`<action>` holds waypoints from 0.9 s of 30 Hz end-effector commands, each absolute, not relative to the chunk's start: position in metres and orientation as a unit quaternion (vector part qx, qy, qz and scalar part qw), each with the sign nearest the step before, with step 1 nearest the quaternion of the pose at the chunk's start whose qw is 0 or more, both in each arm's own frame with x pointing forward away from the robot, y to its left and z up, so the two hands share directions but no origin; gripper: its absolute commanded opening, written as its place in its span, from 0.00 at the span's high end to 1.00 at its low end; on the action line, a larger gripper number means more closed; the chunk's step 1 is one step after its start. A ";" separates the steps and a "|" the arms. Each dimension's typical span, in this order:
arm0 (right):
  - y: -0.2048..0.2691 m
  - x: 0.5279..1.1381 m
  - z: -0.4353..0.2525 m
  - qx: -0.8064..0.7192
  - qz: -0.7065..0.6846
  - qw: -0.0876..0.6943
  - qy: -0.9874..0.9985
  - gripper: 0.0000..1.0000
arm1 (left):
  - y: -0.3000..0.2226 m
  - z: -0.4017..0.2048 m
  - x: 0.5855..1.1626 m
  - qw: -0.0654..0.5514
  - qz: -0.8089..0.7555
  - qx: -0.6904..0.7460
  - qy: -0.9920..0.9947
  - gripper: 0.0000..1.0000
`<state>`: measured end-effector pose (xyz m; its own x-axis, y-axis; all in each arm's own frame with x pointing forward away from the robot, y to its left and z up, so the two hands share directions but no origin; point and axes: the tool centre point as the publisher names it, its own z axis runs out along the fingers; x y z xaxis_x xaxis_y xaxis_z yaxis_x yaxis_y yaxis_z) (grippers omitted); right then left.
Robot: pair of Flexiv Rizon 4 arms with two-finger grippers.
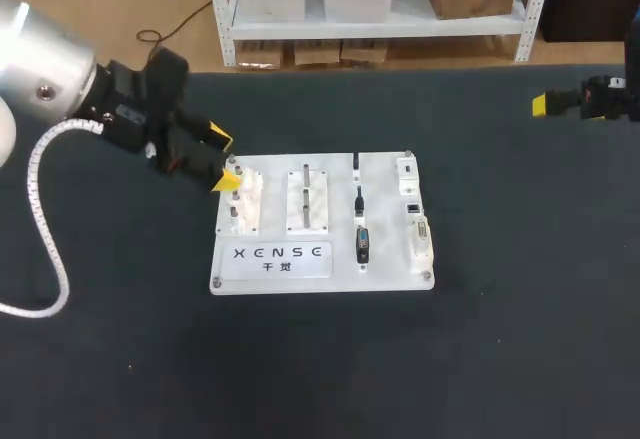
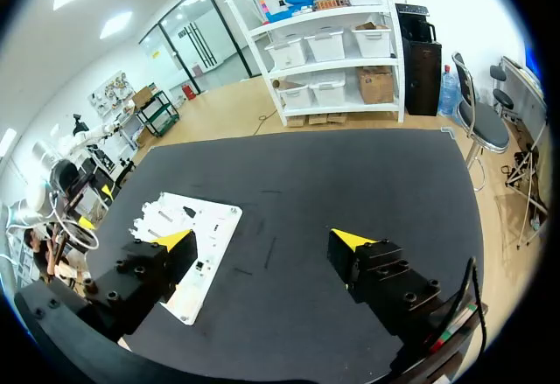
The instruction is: Insert the USB connector, Ethernet cable, and multi-pin plug into their matching sockets one by one.
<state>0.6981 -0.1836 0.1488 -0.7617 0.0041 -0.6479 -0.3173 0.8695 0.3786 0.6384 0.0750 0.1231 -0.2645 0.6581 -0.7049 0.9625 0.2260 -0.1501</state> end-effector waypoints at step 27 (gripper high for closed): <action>-0.184 0.698 0.149 -0.086 0.240 0.334 0.907 0.00 | 0.087 0.118 0.652 0.225 -0.293 0.602 0.708 0.00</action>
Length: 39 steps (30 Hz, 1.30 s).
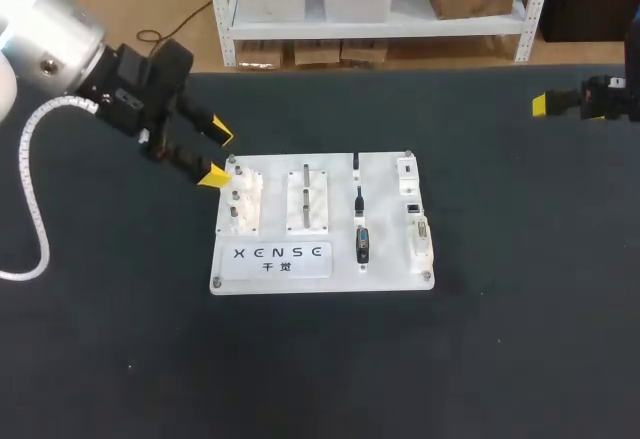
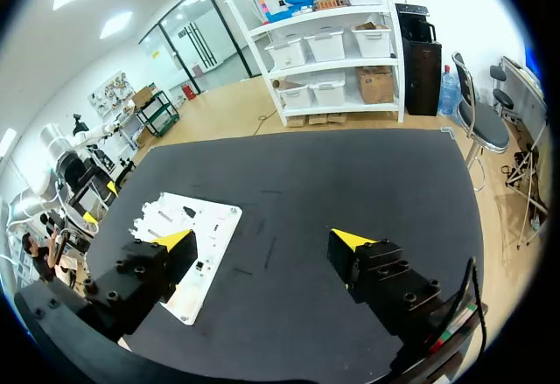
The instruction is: Insert the USB connector, Ethernet cable, and multi-pin plug into their matching sockets one by one.
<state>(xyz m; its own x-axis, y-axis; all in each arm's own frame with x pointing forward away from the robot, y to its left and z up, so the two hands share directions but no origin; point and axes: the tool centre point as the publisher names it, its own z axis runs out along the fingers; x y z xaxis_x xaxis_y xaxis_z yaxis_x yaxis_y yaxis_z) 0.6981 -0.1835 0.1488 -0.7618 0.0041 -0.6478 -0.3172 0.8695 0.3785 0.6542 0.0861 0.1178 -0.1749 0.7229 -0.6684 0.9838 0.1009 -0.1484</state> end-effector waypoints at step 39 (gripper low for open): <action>-0.051 0.746 0.142 -0.141 0.126 0.232 0.954 0.00 | 0.087 0.118 0.652 0.225 -0.293 0.602 0.708 0.00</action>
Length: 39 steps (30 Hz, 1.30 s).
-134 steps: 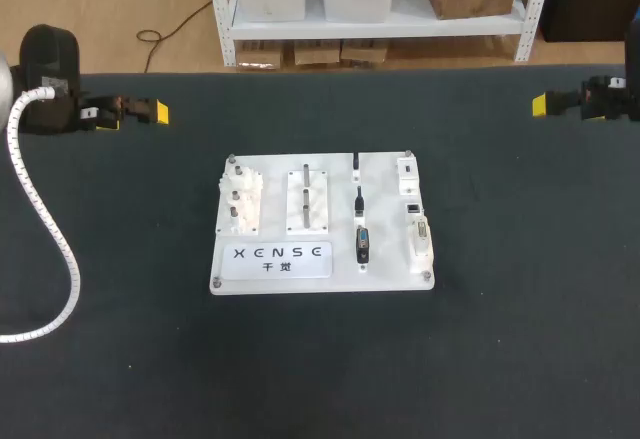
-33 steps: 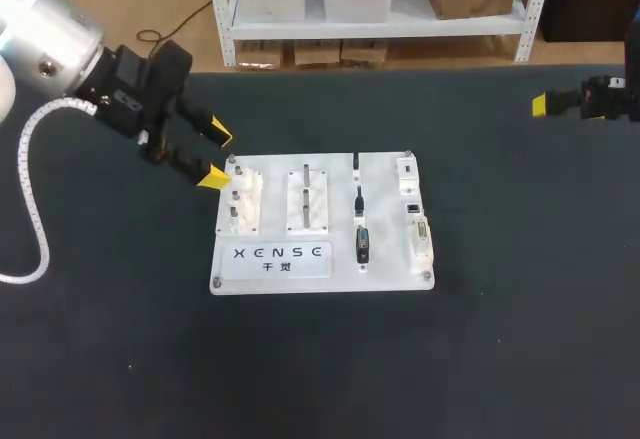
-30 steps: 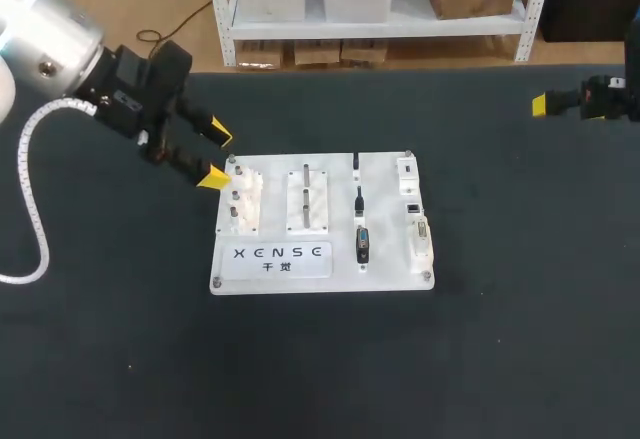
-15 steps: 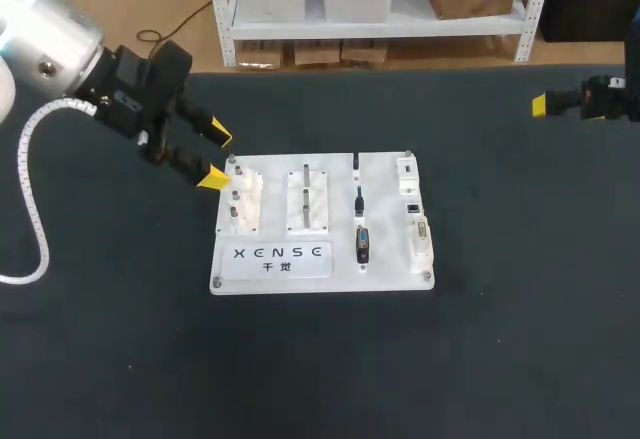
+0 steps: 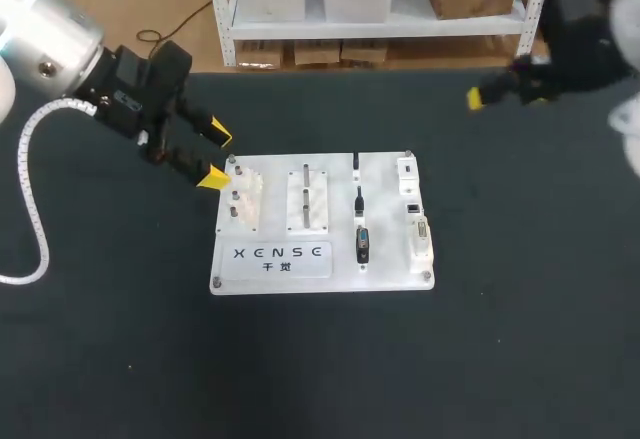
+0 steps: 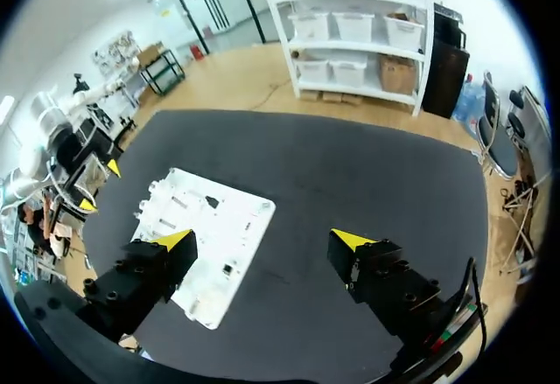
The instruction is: Insert the USB connector, Ethernet cable, and multi-pin plug into their matching sockets one by one.
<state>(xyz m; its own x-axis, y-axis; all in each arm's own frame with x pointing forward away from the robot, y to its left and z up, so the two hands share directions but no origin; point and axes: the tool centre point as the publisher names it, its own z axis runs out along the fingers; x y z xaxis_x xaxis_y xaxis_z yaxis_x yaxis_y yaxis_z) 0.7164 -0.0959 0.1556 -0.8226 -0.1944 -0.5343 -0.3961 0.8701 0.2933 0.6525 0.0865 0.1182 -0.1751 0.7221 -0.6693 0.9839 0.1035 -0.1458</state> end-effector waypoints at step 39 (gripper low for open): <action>0.041 0.764 0.070 -0.067 0.053 0.131 0.988 0.00 | 0.087 0.118 0.652 0.225 -0.293 0.602 0.708 0.00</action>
